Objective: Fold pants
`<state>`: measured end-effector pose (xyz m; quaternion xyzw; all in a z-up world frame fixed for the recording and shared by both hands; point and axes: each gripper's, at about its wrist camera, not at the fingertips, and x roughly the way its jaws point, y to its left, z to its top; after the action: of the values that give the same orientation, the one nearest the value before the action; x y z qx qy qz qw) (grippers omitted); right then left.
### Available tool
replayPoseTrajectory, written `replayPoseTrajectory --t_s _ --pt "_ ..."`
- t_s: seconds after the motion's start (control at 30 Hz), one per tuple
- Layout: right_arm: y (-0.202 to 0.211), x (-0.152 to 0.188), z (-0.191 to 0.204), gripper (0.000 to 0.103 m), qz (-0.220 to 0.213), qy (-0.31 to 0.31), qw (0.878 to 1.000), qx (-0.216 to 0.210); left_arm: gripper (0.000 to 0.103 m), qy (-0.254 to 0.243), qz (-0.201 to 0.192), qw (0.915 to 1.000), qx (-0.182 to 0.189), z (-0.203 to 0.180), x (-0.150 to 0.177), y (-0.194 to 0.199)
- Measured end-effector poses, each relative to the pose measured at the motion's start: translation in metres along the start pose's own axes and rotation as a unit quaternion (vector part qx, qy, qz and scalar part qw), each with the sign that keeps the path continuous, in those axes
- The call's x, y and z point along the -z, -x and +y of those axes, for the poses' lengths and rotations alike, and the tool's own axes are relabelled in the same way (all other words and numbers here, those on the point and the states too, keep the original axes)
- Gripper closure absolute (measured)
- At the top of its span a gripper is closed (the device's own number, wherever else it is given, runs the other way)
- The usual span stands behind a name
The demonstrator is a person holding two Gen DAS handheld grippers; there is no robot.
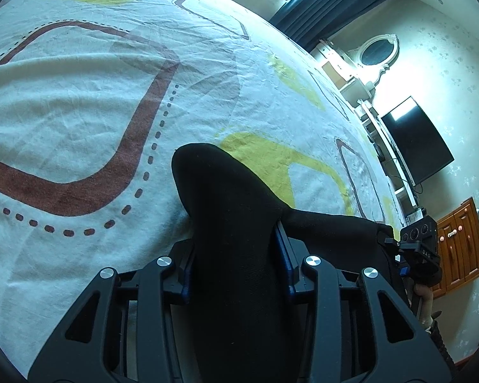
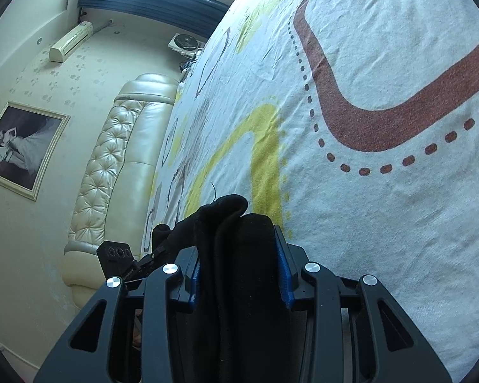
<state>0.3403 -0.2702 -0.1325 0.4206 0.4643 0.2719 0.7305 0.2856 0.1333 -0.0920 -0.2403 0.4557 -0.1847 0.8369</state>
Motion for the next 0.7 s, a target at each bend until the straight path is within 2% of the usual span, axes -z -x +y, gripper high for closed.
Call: replayPoseTrajectory --t_s 0.17,0.27,0.33,0.47,0.7 --pt "0.000 0.000 -0.001 0.065 0.000 -0.003 1.000 -0.002 0.063 0.000 0.000 1.0000 0.000 0.000 0.000 0.000" --pt "0.002 0.002 -0.001 0.058 0.002 -0.009 1.000 -0.007 0.056 0.015 0.004 0.9998 0.012 0.003 0.002 0.001" --pt "0.006 0.005 0.000 0.048 0.009 -0.011 1.000 -0.016 0.050 0.041 0.007 0.9986 0.031 0.010 0.005 0.006" --pt "0.018 0.026 0.000 0.043 0.038 0.000 0.999 -0.033 0.044 0.062 0.007 0.9964 0.057 0.017 0.029 0.024" --pt "0.039 0.072 0.003 0.036 0.081 0.015 0.995 -0.047 0.035 0.066 -0.001 0.9955 0.069 0.018 0.085 0.067"
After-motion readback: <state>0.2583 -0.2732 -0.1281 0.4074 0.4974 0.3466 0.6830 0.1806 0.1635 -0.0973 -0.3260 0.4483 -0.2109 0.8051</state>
